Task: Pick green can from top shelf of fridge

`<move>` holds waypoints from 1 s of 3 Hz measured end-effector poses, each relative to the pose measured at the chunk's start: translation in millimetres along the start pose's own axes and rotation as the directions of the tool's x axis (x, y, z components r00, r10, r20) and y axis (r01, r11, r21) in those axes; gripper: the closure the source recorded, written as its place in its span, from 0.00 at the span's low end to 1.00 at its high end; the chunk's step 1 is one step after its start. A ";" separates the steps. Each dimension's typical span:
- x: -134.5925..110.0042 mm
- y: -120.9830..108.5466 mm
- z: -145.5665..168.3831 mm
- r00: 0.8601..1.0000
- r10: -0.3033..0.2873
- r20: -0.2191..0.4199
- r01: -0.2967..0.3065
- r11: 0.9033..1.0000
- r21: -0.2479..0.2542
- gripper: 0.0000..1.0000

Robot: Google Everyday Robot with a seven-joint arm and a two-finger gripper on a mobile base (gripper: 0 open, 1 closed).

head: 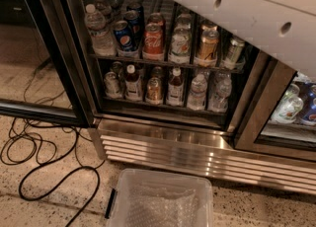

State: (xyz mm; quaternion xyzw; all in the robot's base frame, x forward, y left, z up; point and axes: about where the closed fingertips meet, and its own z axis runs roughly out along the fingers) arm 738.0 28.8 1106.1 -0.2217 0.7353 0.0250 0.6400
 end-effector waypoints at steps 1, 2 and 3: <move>3.0 3.1 -0.4 1.000 0.003 -0.014 -0.003 1.000 -0.012 1.00; 7.7 1.0 -8.2 0.999 0.013 -0.045 -0.013 1.000 0.005 1.00; 14.3 -2.2 -20.4 0.997 0.034 -0.069 -0.032 0.999 0.026 1.00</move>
Offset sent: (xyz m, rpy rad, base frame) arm -0.0178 -0.0125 -0.0122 -0.0082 0.0846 -0.0555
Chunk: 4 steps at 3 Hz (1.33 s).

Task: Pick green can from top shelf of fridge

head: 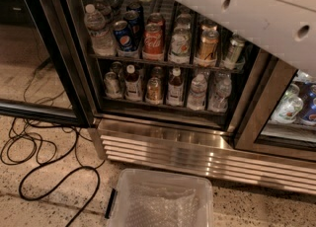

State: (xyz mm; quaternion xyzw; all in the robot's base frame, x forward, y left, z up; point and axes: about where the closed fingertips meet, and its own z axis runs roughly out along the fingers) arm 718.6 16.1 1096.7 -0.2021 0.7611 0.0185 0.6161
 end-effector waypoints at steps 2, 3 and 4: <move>35.5 -17.0 -51.4 0.992 0.091 -0.086 -0.082 0.992 0.098 1.00; 37.5 -17.4 -52.1 0.991 0.096 -0.090 -0.087 0.991 0.101 1.00; 43.3 -20.1 -54.2 0.987 0.119 -0.110 -0.107 0.989 0.106 1.00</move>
Offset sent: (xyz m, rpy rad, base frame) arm -0.0760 -0.0635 -0.0366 0.0639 0.1475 -0.2165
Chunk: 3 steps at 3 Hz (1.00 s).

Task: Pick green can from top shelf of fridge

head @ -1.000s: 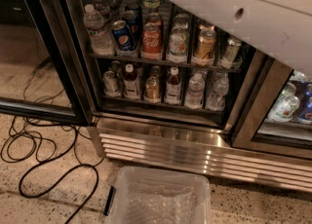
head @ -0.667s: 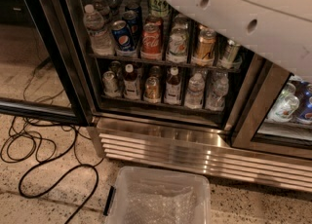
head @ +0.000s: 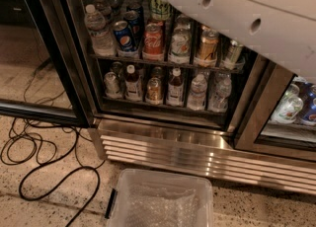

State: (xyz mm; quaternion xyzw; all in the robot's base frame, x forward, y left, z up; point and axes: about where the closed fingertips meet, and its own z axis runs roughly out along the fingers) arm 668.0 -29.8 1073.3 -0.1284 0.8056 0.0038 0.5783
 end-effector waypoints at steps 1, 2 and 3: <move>27.4 5.5 -17.4 0.997 0.046 -0.058 -0.047 0.999 -0.021 1.00; 58.1 22.3 -39.6 0.990 0.082 -0.116 -0.091 0.993 -0.069 1.00; 85.9 43.6 -64.4 0.979 0.108 -0.175 -0.131 0.983 -0.128 1.00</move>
Offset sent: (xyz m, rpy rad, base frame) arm -0.1031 0.0104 -0.0741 0.1374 0.2313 0.0560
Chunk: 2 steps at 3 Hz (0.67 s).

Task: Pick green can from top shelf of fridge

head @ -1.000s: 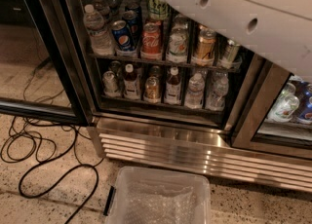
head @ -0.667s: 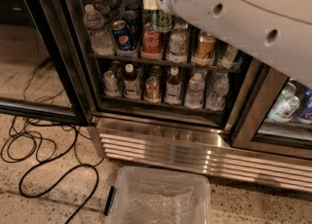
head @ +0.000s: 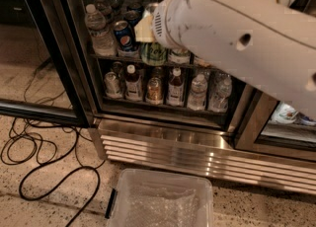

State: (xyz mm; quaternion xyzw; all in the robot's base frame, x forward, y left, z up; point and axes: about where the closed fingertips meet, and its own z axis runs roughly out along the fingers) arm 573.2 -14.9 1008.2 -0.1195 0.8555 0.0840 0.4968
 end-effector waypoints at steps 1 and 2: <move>26.6 22.8 -11.3 0.998 0.025 -0.051 -0.028 0.997 -0.077 1.00; 29.4 30.5 -12.7 0.996 0.053 -0.067 -0.059 0.993 -0.101 1.00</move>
Offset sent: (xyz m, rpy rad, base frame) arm -0.0254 0.0139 -0.0155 0.0390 0.0577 0.0498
